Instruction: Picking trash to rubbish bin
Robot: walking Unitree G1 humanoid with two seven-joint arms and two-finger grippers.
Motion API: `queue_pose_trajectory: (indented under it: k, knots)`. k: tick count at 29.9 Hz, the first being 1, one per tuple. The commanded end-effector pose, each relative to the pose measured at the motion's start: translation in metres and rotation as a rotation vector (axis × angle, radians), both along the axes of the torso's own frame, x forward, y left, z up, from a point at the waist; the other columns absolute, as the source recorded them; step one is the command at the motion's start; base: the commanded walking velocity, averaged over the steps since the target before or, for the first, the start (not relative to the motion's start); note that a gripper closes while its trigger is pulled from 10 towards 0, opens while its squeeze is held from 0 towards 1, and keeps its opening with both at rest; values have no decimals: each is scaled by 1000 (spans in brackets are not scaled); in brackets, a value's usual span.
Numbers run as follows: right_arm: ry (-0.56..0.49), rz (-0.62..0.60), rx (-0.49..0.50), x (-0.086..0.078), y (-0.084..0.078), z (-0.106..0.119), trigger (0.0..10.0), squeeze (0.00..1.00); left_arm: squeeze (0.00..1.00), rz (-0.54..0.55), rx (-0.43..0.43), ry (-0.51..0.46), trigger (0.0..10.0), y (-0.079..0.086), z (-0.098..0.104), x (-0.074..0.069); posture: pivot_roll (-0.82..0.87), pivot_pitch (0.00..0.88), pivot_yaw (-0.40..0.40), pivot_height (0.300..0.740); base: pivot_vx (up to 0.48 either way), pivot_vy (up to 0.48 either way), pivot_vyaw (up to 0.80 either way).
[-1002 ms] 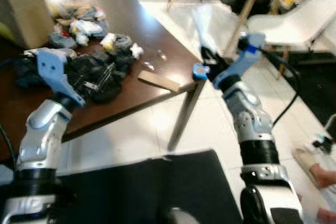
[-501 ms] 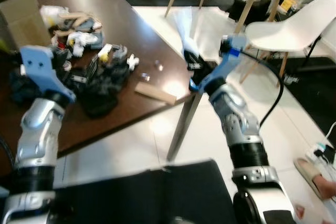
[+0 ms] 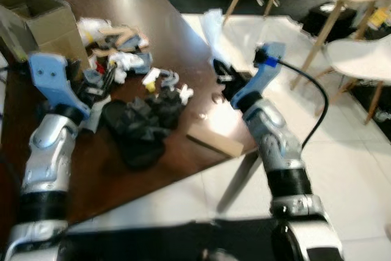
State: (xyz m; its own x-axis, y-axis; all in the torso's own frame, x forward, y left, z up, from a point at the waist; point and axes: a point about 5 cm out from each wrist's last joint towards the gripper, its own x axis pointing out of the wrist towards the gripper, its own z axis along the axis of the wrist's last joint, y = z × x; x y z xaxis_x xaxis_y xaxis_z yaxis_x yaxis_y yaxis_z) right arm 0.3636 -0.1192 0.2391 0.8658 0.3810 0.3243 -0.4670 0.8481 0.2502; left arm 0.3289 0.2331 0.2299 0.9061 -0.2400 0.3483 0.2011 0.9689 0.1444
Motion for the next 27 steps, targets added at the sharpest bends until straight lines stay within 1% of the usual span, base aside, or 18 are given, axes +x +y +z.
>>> queue_pose_trajectory:
  k: [1, 2, 4, 5, 6, 7, 8, 10, 11, 12, 16, 17, 18, 19, 20, 21, 25, 27]
  knots:
    - [12, -12, -7, -1, -2, -3, 10000, 0, 0, -4, 72, 36, 10000, 8, -8, -6, 27, 124, -49, 740, 0, 0, 0]
    - [15, -17, -11, -1, -3, -4, 10000, 0, 0, -29, 74, 43, 10000, 12, -8, -9, 28, 124, -50, 740, 0, 0, 0]
    - [21, -30, -19, 0, -7, -5, 10000, 0, 0, -129, 100, 64, 10000, 15, -9, -20, 29, 125, -51, 740, 0, 0, 0]
    - [21, -30, -19, 0, -7, -5, 10000, 0, 0, -129, 100, 64, 10000, 15, -9, -20, 29, 125, -51, 740, 0, 0, 0]
    - [23, -37, -21, 0, -9, -5, 10000, 0, 0, -199, 132, 85, 10000, 15, -12, -28, 31, 127, -54, 740, 0, 0, 0]
    - [25, -45, -23, 1, -11, -5, 10000, 0, 0, -304, 191, 134, 10000, 15, -18, -41, 34, 131, -54, 740, 0, 0, 0]
    - [25, -45, -23, 1, -11, -5, 10000, 0, 0, -304, 191, 134, 10000, 15, -18, -41, 34, 131, -54, 740, 0, 0, 0]
    - [27, -52, -24, 1, -14, -5, 10000, 0, 0, -389, 240, 209, 10000, 17, -26, -53, 34, 131, -54, 740, 0, 0, 0]
    - [27, -52, -24, 1, -14, -5, 10000, 0, 0, -389, 240, 209, 10000, 17, -26, -53, 34, 131, -54, 740, 0, 0, 0]
    - [28, -54, -25, 2, -14, -5, 10000, 0, 0, -413, 251, 236, 10000, 17, -28, -57, 34, 131, -54, 740, 0, 0, 0]
    - [31, -51, -26, 2, -13, -6, 10000, 0, 0, -444, 256, 244, 10000, 12, -30, -61, 40, 134, -60, 740, 0, 0, 0]
    - [34, -46, -26, 1, -12, -6, 10000, 0, 0, -471, 258, 241, 10000, 5, -32, -62, 41, 135, -61, 740, 0, 0, 0]
    - [38, -36, -28, 1, -9, -7, 10000, 0, 0, -508, 250, 232, 10000, -7, -34, -61, 41, 134, -64, 740, 0, 0, 0]
    - [38, -36, -28, 1, -9, -7, 10000, 0, 0, -508, 250, 232, 10000, -7, -34, -61, 41, 134, -64, 740, 0, 0, 0]
    - [41, -28, -32, 1, -8, -8, 10000, 0, 0, -511, 254, 232, 10000, -15, -36, -59, 41, 134, -65, 740, 0, 0, 0]
    - [42, -25, -36, 1, -7, -8, 10000, 0, 0, -505, 260, 233, 10000, -18, -38, -56, 39, 135, -66, 740, 0, 0, 0]
    - [44, -18, -43, 1, -6, -8, 10000, 0, 0, -479, 276, 221, 10000, -25, -38, -50, 39, 135, -66, 740, 0, 0, 0]
    - [56, 10, -54, 0, -5, -11, 10000, 0, 0, -463, 258, 209, 10000, -30, -37, -45, 31, 136, -65, 740, 0, 0, 0]
